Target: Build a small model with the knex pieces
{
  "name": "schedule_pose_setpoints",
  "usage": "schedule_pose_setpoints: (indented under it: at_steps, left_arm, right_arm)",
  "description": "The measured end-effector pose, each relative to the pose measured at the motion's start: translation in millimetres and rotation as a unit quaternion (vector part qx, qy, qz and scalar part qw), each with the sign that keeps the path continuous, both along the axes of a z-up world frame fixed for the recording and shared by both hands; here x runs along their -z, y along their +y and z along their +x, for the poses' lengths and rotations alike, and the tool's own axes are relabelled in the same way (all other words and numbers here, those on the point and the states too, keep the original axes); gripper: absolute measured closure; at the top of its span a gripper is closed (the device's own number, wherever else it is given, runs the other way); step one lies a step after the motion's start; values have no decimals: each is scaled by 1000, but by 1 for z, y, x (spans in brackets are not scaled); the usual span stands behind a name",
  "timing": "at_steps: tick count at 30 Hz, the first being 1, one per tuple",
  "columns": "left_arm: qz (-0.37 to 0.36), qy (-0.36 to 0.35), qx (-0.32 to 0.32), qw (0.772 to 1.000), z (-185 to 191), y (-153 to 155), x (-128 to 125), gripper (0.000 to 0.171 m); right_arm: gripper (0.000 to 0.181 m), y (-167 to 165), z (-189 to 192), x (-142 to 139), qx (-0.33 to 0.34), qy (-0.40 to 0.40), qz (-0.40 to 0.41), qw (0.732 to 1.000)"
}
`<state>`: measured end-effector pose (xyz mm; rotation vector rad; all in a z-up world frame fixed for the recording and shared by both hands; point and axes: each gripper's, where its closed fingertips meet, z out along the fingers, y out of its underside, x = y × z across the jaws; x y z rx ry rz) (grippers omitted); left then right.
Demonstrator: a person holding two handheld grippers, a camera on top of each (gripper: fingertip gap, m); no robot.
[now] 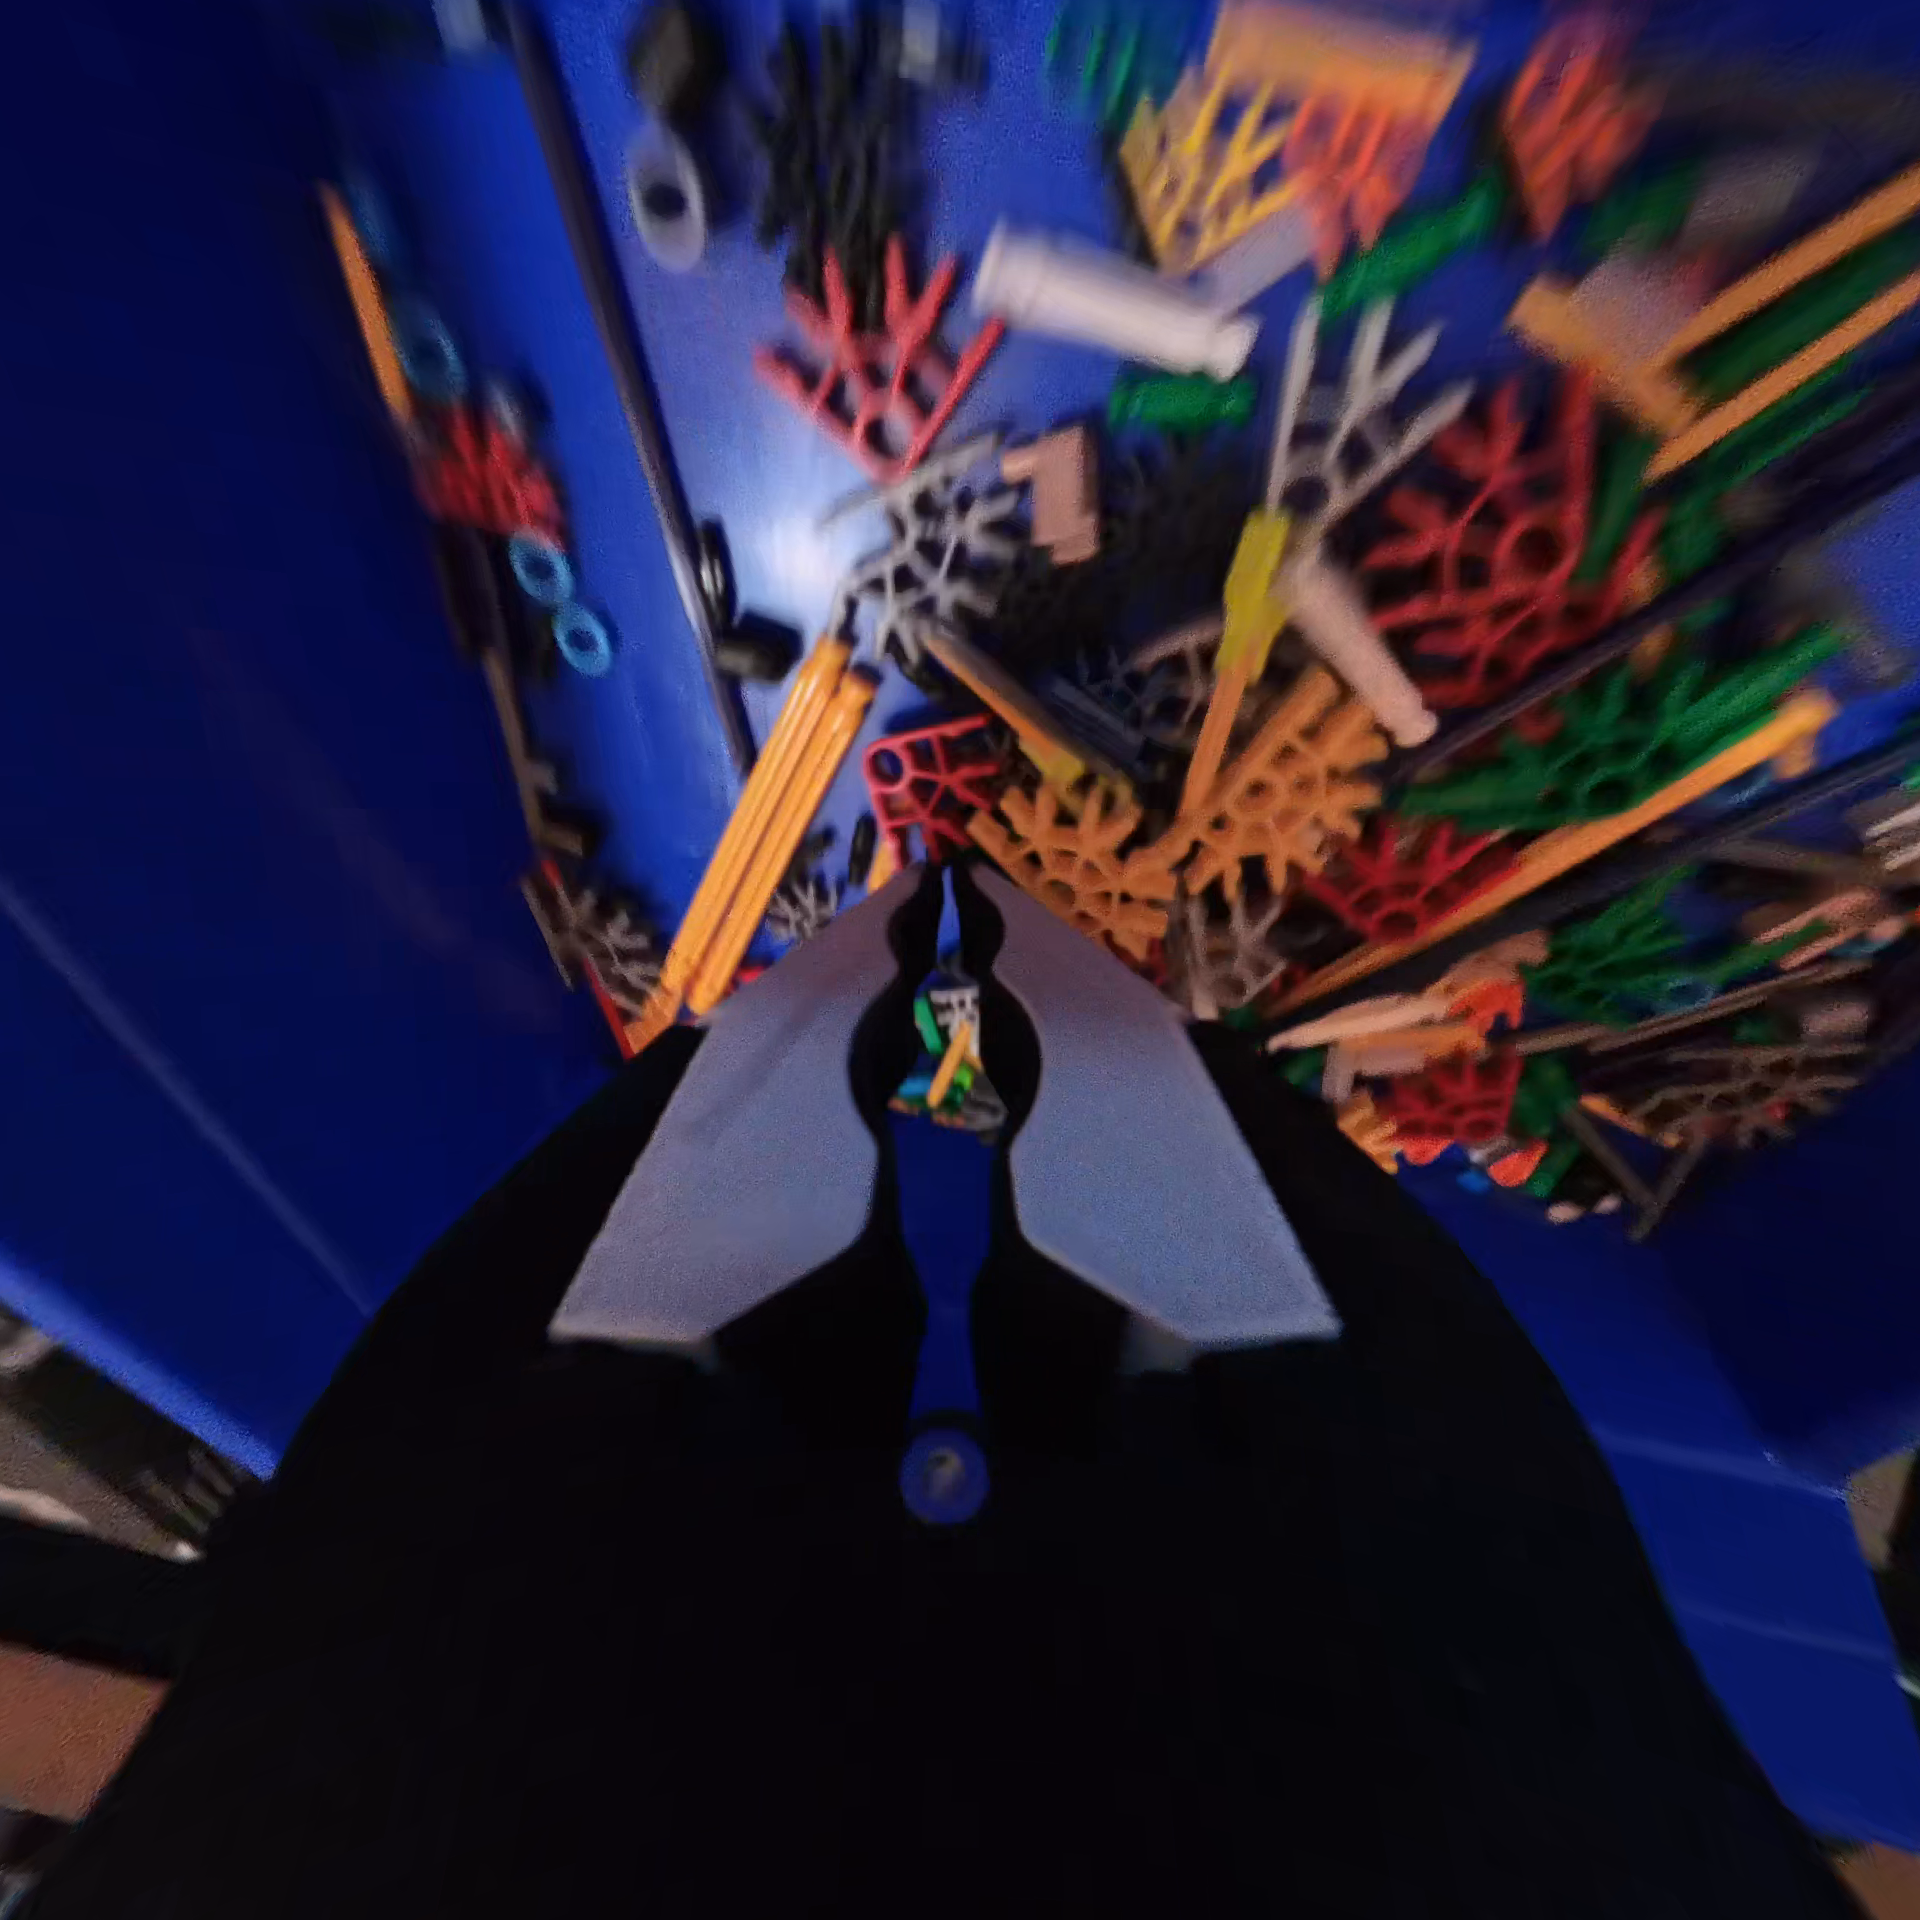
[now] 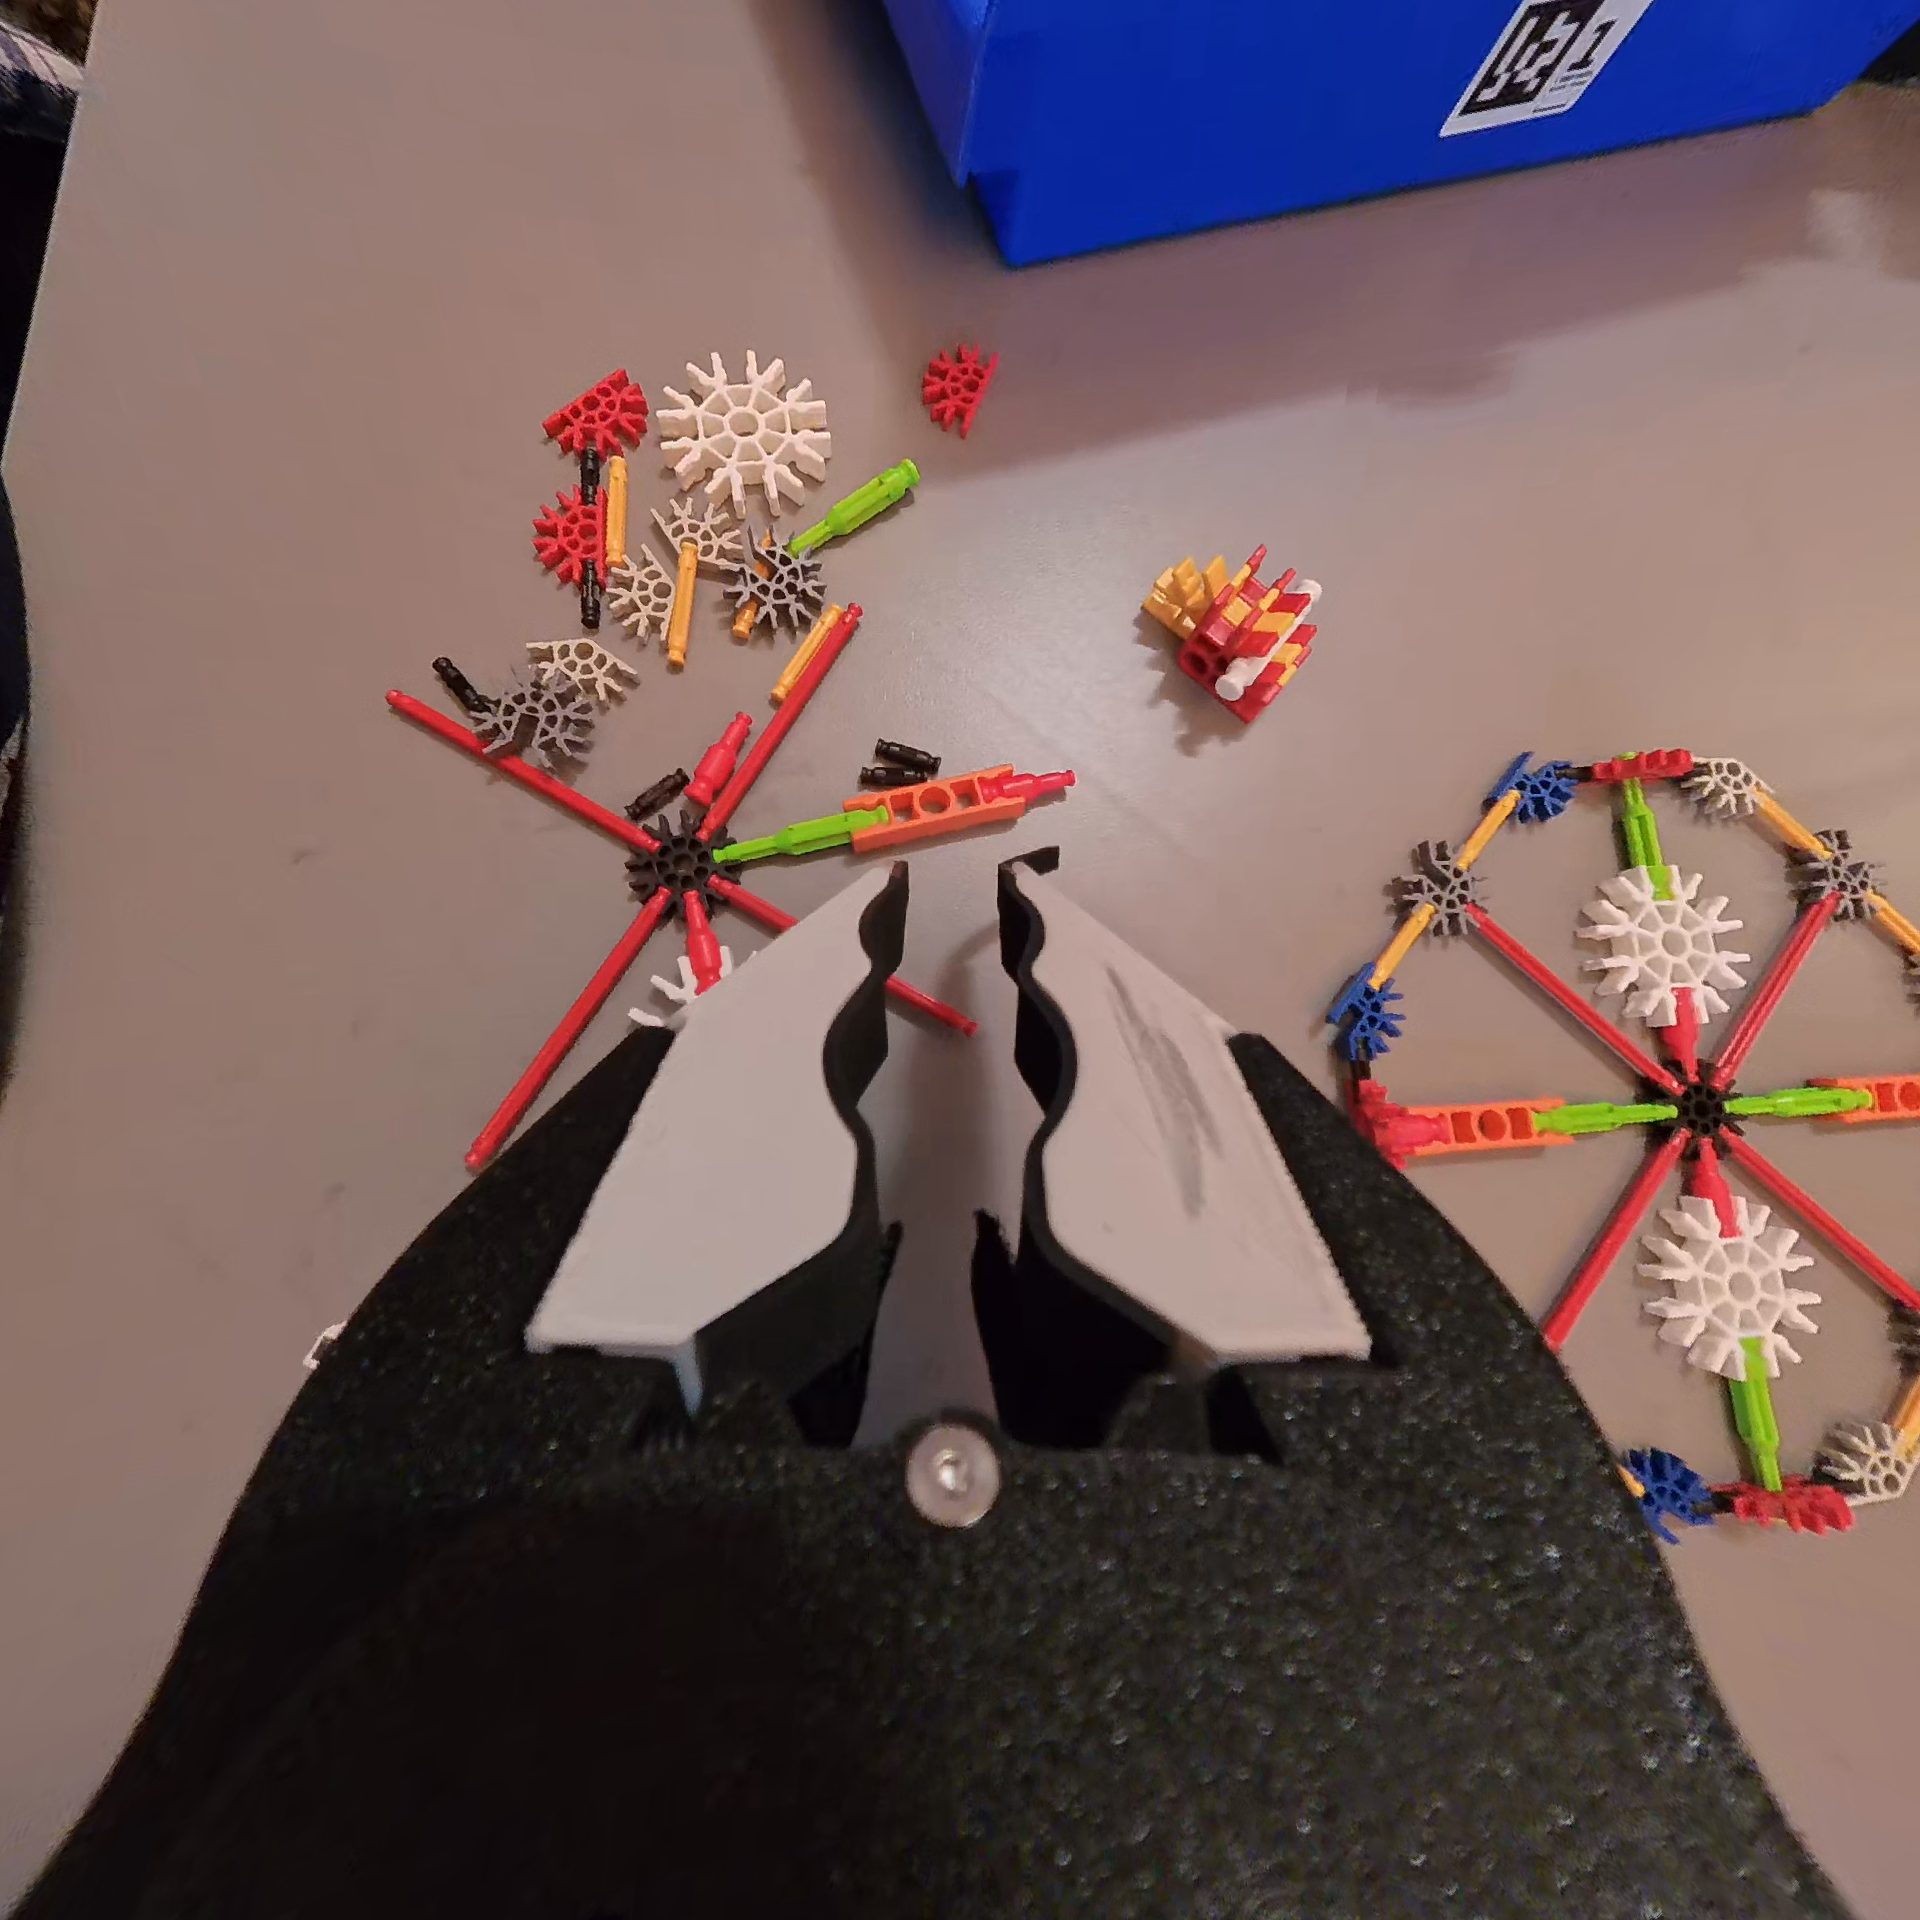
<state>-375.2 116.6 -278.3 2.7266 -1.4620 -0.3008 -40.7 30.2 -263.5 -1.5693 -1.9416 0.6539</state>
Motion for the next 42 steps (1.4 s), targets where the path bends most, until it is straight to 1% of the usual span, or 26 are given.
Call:
schedule_pose_setpoints:
  at_steps: [1, 3, 6, 8, 11, 14, 15, 18, 22, 26, 28, 30, 32, 33, 35, 37, 38, 39, 40, 42]
  left_arm:
    - [21, -4, 11, 1000, 6, 8, -5, 167]
    - [57, 28, 20, 998, -2, 21, -18, 164]
    - [59, 7, -6, 998, -7, 21, -33, 158]
    - [50, 25, -16, 998, -22, 17, -39, 158]
    - [11, 52, -23, 998, -39, 1, -33, 158]
    - [-8, 90, -13, 996, -53, -5, -20, 158]
    - [-3, 96, -6, 995, -54, -3, -17, 159]
    - [11, 73, -6, 997, -46, 4, -8, 159]
    - [23, 48, -11, 999, -39, 11, -4, 154]
    - [12, 32, -20, 999, -37, 10, 2, 148]
    - [18, 35, -25, 999, -39, 12, 1, 141]
    - [10, 28, -31, 999, -38, 11, 2, 144]
    - [14, 30, -29, 999, -38, 13, 2, 142]
    - [12, 29, -27, 999, -38, 13, 2, 144]
    - [12, 31, -17, 999, -36, 14, 2, 146]
    - [7, 36, 6, 999, -34, 13, 3, 152]
    - [8, 45, 18, 999, -34, 14, 3, 150]
    - [5, 50, 23, 998, -34, 15, 3, 150]
    - [-3, 48, 24, 999, -32, 13, 3, 154]
    - [-11, 43, 20, 999, -33, 13, 3, 153]
  right_arm:
    - [164, 0, 0, 0, 0, -1, 0, 1000]
    - [164, 1, 1, 0, 1, -1, 0, 1000]
    - [165, 1, 1, -1, 1, 1, 0, 1000]
    - [165, 0, 1, -1, 0, 1, 0, 1000]
    - [165, 0, 0, -1, 0, 0, 0, 1000]
    - [164, 0, 0, 0, 0, 0, 0, 1000]
    - [164, 0, 0, 0, 0, 0, 0, 1000]
    - [164, 1, 1, 1, 1, -2, -1, 1000]
    - [164, 1, 1, 1, 1, -2, -2, 1000]
    - [165, 1, 1, 1, 1, -1, -1, 1000]
    - [164, 1, 1, 0, 2, 0, -1, 1000]
    - [164, 1, 1, 0, 1, 0, -1, 1000]
    - [165, 1, 1, 0, 1, -1, -1, 1000]
    - [164, 1, 1, 0, 1, -1, -1, 1000]
    - [165, 1, 1, 0, 2, -1, -2, 1000]
    - [165, 1, 1, 0, 2, -1, -2, 1000]
    - [164, 1, 1, 0, 1, -1, -2, 1000]
    - [164, 1, 1, 1, 1, -2, -2, 1000]
    - [164, 1, 1, 1, 1, -2, -2, 1000]
    - [165, 1, 1, 1, 2, -2, -2, 1000]
